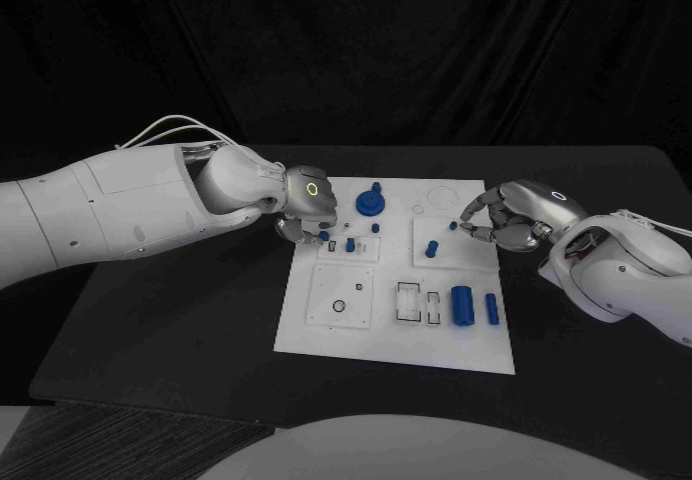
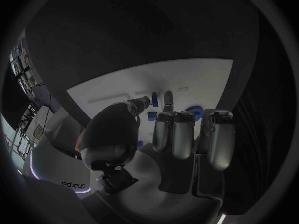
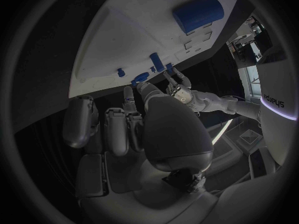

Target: Assemble the parts on the task board

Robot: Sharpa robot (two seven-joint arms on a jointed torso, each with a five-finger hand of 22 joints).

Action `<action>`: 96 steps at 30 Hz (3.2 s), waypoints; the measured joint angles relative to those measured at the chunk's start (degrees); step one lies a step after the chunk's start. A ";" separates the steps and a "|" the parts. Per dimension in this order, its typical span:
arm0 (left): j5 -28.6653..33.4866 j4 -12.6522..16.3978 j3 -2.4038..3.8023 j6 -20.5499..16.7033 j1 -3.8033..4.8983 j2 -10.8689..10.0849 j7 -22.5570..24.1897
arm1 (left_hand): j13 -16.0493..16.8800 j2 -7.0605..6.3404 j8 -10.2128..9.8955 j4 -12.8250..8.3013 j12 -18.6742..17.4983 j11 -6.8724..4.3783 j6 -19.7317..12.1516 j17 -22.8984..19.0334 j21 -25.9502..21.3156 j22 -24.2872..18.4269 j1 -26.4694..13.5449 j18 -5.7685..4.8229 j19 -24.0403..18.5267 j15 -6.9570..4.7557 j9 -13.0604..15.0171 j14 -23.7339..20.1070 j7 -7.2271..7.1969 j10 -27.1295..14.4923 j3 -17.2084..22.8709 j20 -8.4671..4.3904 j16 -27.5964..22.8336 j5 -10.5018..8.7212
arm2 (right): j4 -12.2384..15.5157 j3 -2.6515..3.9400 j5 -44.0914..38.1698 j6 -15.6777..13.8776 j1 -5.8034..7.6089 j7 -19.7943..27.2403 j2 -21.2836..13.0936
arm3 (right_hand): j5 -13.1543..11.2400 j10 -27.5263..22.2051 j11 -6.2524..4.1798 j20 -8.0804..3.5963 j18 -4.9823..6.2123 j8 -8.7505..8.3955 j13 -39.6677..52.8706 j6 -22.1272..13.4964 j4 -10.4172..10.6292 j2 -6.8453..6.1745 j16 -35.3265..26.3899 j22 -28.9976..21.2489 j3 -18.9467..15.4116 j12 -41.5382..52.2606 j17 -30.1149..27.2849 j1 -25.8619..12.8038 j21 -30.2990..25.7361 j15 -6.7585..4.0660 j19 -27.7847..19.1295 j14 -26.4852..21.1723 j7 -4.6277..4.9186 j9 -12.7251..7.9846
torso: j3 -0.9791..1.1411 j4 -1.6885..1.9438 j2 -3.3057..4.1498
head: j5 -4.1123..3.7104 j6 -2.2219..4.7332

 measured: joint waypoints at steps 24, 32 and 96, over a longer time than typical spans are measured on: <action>0.94 -0.28 0.00 0.42 0.00 0.66 -0.17 | 0.00 1.24 6.33 -3.03 0.00 -0.28 1.34 0.00 0.00 0.00 -0.10 0.00 -0.47 0.00 8.36 0.00 -0.33 -0.30 3.00 0.47 0.00 3.65 | 0.01 0.00 0.00 0.00 0.00 0.00 -0.01 | 0.00 0.00 0.00 0.00 0.00 0.00 0.00 0.00 0.00 0.00 0.00 0.00 0.00 0.00 0.00 0.00 0.00 0.00 0.00 0.00 0.00 0.00 | 0.01 0.00 0.00 | -0.09 0.00; 1.04 -0.30 0.00 0.71 0.00 0.77 -0.08 | 0.00 1.47 7.45 -4.53 0.00 -0.28 1.75 0.00 0.00 0.00 0.14 0.00 -0.47 0.00 9.51 0.00 -0.71 -0.28 4.49 0.47 0.00 5.00 | -0.01 0.00 0.00 0.00 0.00 0.00 0.00 | 0.00 0.00 0.00 0.00 0.00 0.00 0.00 0.00 0.00 0.00 0.00 0.00 0.00 0.00 0.00 0.00 0.00 0.00 0.00 0.00 0.00 0.00 | 0.02 0.02 -0.01 | -0.09 0.00; 43.58 9.18 0.00 7.40 0.00 -5.90 -23.91 | 0.00 4.99 11.84 -11.31 0.00 -0.88 9.19 0.00 0.36 0.00 4.09 -0.01 0.02 -0.04 13.43 0.00 0.69 -0.08 -2.29 -1.46 0.00 27.67 | 0.20 0.00 0.00 -0.02 0.00 -0.65 -0.33 | 0.00 0.00 0.00 0.00 0.00 0.00 0.00 0.01 0.00 0.00 -0.64 0.00 0.00 0.00 0.00 0.00 0.00 0.00 -0.01 0.00 -0.01 -0.01 | 0.10 0.02 -0.10 | -0.20 0.00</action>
